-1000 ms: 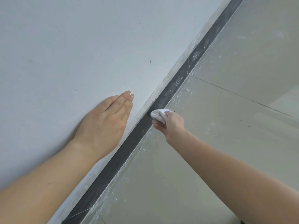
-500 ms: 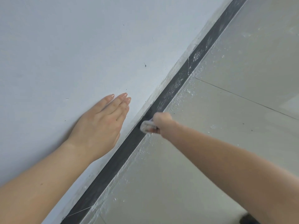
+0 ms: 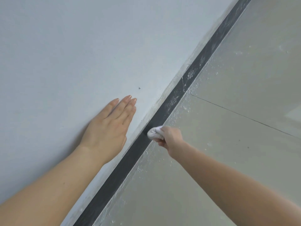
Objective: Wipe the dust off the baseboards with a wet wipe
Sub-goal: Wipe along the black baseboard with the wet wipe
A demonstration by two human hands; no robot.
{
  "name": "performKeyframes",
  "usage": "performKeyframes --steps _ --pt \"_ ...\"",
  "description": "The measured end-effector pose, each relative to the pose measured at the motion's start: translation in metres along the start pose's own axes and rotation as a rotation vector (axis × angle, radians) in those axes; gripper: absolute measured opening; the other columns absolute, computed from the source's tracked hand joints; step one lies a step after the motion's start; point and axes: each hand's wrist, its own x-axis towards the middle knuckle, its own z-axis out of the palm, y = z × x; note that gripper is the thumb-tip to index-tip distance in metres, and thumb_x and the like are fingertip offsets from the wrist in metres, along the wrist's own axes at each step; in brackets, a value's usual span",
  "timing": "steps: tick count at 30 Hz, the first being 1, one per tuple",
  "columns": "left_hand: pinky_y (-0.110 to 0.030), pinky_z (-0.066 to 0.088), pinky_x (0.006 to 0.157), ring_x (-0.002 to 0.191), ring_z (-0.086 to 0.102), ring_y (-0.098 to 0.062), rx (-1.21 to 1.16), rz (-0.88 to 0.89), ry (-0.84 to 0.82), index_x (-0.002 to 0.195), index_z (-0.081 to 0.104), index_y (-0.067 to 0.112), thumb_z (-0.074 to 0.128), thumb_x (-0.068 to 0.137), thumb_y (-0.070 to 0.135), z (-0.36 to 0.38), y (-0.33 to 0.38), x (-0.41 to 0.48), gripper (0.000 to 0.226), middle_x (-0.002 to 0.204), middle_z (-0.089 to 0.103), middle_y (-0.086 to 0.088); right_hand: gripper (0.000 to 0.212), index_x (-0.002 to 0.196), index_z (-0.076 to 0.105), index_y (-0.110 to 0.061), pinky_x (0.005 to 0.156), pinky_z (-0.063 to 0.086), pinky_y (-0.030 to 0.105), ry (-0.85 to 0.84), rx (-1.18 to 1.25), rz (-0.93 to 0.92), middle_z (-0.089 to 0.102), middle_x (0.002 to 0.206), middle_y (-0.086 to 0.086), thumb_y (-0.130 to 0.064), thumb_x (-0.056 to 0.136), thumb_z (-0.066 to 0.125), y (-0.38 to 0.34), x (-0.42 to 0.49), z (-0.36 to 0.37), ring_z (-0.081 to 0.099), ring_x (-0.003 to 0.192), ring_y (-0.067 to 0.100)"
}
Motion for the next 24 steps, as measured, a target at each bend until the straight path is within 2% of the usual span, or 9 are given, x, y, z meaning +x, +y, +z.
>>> performKeyframes --steps 3,6,8,13,15,17,19,22,24 --pt "-0.045 -0.028 0.108 0.135 -0.036 -0.032 0.053 0.004 -0.191 0.137 -0.033 -0.006 0.008 0.096 0.028 -0.009 0.004 0.009 0.067 0.141 -0.044 -0.021 0.021 0.067 0.058 -0.007 0.065 0.045 0.026 -0.138 -0.188 0.116 0.054 0.068 0.009 0.005 0.082 0.048 0.027 -0.012 0.016 0.050 0.068 0.022" --pt "-0.046 -0.033 0.105 0.131 -0.041 -0.032 0.096 0.024 -0.279 0.132 -0.039 -0.008 0.009 0.098 0.033 -0.011 0.005 0.013 0.071 0.135 -0.050 -0.023 0.013 0.083 0.055 -0.010 0.065 0.051 0.021 -0.096 -0.224 0.133 0.059 0.056 -0.001 0.001 0.080 0.051 0.020 0.010 0.022 0.060 0.064 0.013" --pt "-0.048 -0.036 0.097 0.129 -0.043 -0.033 0.099 0.014 -0.310 0.130 -0.041 -0.008 0.010 0.098 0.033 -0.012 0.004 0.014 0.072 0.133 -0.052 -0.023 0.013 0.071 0.059 -0.018 0.055 0.044 0.012 -0.076 -0.410 0.145 0.051 0.034 -0.006 -0.007 0.077 0.053 0.005 0.029 0.018 0.059 0.068 0.001" --pt "-0.049 -0.036 0.094 0.128 -0.044 -0.032 0.053 0.000 -0.305 0.130 -0.041 -0.008 0.010 0.098 0.031 -0.010 0.005 0.015 0.072 0.133 -0.053 -0.023 0.033 0.050 0.057 -0.018 0.048 0.032 0.016 0.201 -0.765 -0.088 0.045 0.041 -0.005 -0.023 0.082 0.056 -0.062 0.045 -0.008 0.058 0.065 0.015" --pt "-0.049 -0.035 0.095 0.129 -0.043 -0.032 0.050 -0.006 -0.287 0.131 -0.040 -0.008 0.011 0.097 0.030 -0.008 0.006 0.017 0.072 0.134 -0.052 -0.023 0.028 0.051 0.052 -0.016 0.048 0.032 0.018 0.254 -0.572 -0.171 0.043 0.041 -0.005 -0.021 0.078 0.058 -0.079 0.055 -0.021 0.055 0.060 0.020" --pt "-0.049 -0.035 0.095 0.129 -0.043 -0.033 0.061 -0.015 -0.270 0.131 -0.040 -0.008 0.013 0.097 0.028 -0.006 0.007 0.019 0.072 0.135 -0.051 -0.023 0.008 0.071 0.054 -0.018 0.045 0.033 0.019 0.347 -0.216 -0.160 0.046 0.050 -0.002 -0.011 0.075 0.057 -0.088 0.057 -0.033 0.046 0.051 0.017" --pt "-0.050 -0.035 0.096 0.129 -0.042 -0.034 0.082 -0.011 -0.235 0.132 -0.038 -0.009 0.015 0.097 0.026 -0.002 0.007 0.019 0.072 0.136 -0.049 -0.024 0.014 0.082 0.056 -0.015 0.047 0.039 0.021 0.474 0.039 -0.232 0.055 0.061 0.003 -0.003 0.074 0.053 -0.084 0.058 -0.045 0.049 0.049 0.017" --pt "-0.050 -0.033 0.099 0.131 -0.039 -0.035 0.104 -0.003 -0.182 0.134 -0.036 -0.009 0.017 0.098 0.026 0.003 0.007 0.020 0.073 0.138 -0.047 -0.025 0.013 0.090 0.052 -0.012 0.057 0.047 0.028 0.444 0.093 -0.265 0.067 0.077 0.008 -0.007 0.090 0.040 -0.059 0.048 -0.044 0.055 0.056 0.016" --pt "-0.050 -0.033 0.099 0.131 -0.039 -0.035 0.102 -0.006 -0.167 0.134 -0.036 -0.009 0.019 0.097 0.027 0.005 0.007 0.023 0.075 0.139 -0.046 -0.025 0.020 0.101 0.050 -0.009 0.050 0.047 0.027 0.321 0.005 -0.188 0.070 0.082 0.013 -0.009 0.095 0.032 -0.038 0.037 -0.032 0.055 0.055 0.018"
